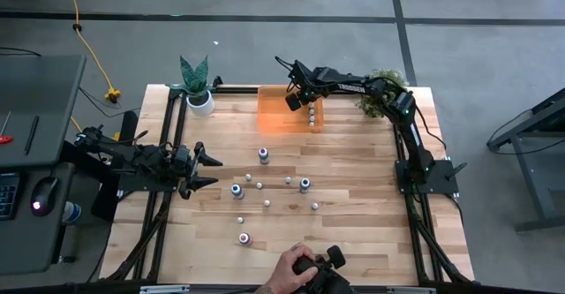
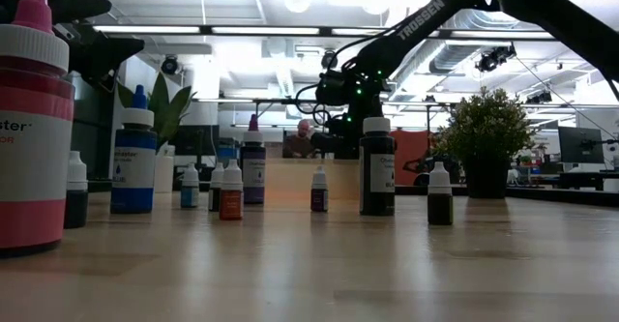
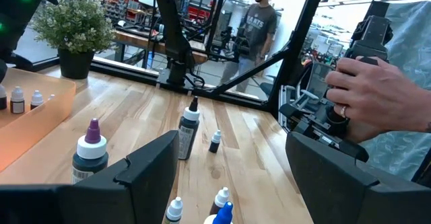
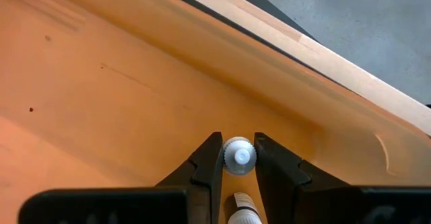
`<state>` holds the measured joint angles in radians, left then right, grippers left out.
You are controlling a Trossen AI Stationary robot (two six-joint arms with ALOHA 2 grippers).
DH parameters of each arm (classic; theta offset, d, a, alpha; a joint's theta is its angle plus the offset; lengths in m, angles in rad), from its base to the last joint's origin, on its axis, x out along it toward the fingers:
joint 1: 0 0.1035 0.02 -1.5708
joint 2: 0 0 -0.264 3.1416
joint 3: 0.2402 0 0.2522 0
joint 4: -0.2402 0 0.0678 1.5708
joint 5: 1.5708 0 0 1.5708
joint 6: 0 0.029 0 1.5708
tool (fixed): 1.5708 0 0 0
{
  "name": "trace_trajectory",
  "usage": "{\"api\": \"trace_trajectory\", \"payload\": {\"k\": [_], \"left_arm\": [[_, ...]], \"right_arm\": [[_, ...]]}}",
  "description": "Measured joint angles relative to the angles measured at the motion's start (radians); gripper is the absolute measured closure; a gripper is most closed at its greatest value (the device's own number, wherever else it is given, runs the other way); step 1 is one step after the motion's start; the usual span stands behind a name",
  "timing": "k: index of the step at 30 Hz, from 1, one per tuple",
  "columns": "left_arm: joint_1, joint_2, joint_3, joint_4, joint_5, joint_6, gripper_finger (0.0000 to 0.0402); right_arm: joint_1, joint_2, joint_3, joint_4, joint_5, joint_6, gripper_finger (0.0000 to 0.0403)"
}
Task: Pick & Place food coloring
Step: Put the small black food coloring bottle into the orange bin
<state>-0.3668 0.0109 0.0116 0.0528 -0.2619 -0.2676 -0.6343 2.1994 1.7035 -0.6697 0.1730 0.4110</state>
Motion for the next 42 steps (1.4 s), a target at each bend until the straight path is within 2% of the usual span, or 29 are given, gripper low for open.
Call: {"api": "trace_trajectory", "payload": {"k": [4,10,15,30,37,42], "left_arm": [[0.000,0.000,0.000,0.000,0.000,0.000,0.0130],[0.000,0.000,0.000,0.000,0.000,0.000,0.0130],[0.000,0.000,0.000,0.000,0.000,0.000,0.0130],[0.000,0.000,0.000,0.000,0.000,0.000,0.0130],[0.000,0.000,0.000,0.000,0.000,0.000,0.0130],[0.000,0.000,0.000,0.000,0.000,0.000,0.0130]], "right_arm": [[0.000,0.000,0.000,0.000,-0.002,-0.003,0.0328],[0.000,0.000,0.000,-0.001,-0.004,-0.002,0.0277],[0.000,0.000,0.000,-0.002,-0.004,0.000,0.0254],[-0.007,-0.030,0.001,-0.014,0.025,-0.018,0.0249],[-0.007,-0.098,0.001,-0.016,0.028,-0.053,0.0249],[0.013,-0.180,0.001,-0.018,-0.015,-0.113,0.0249]]}}
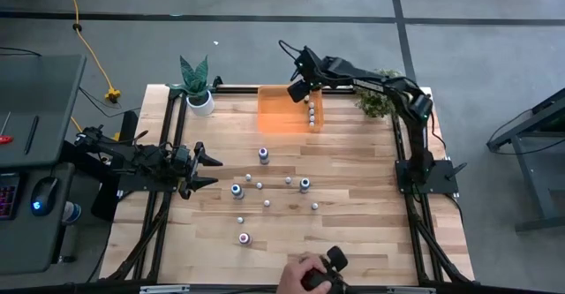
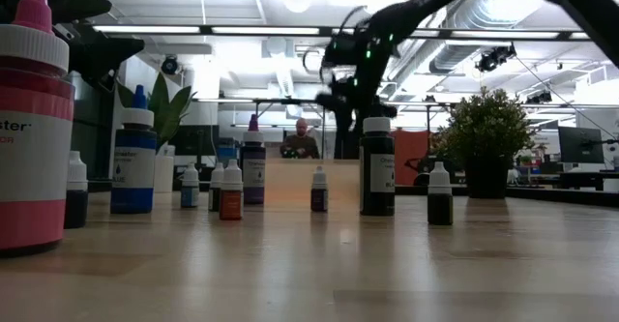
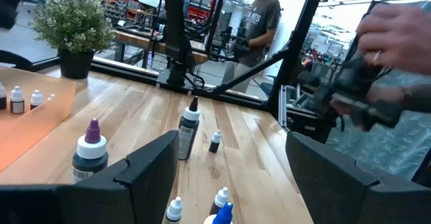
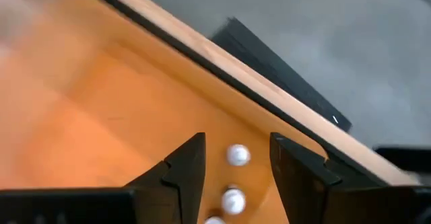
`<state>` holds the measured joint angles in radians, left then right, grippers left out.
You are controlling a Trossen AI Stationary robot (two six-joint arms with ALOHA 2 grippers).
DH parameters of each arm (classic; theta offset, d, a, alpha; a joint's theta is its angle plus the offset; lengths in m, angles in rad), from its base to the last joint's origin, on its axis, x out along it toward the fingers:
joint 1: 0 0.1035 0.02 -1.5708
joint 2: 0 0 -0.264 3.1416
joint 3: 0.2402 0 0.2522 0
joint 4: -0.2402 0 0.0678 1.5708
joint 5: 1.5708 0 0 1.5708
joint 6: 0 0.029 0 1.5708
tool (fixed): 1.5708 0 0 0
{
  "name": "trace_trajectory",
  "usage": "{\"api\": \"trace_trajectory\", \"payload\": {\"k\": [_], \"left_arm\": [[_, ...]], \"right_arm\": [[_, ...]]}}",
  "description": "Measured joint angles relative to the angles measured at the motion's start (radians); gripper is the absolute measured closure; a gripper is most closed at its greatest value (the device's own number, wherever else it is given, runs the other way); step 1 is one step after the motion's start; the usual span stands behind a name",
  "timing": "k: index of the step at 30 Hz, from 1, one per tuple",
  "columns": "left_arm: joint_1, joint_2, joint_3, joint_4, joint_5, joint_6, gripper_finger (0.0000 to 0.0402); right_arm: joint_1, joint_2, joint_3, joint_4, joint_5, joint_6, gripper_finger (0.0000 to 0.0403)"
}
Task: Pick & Place food coloring
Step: Put the small black food coloring bottle into the orange bin
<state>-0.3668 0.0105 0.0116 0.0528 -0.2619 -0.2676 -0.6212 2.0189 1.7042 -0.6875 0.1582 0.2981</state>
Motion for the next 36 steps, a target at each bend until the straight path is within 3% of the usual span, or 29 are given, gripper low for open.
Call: {"api": "trace_trajectory", "payload": {"k": [17,24,36], "left_arm": [[0.000,0.000,0.000,0.000,0.000,0.000,0.0130],[0.000,0.000,0.000,0.000,0.000,0.000,0.0130],[0.000,0.000,0.000,0.000,0.000,0.000,0.0130]], "right_arm": [[0.176,-0.273,0.000,0.001,-0.347,-0.325,0.0249],[0.291,-0.308,0.009,-0.062,-0.351,-0.400,0.0249],[0.494,-0.227,0.198,-0.290,-0.264,-0.415,0.0249]]}}
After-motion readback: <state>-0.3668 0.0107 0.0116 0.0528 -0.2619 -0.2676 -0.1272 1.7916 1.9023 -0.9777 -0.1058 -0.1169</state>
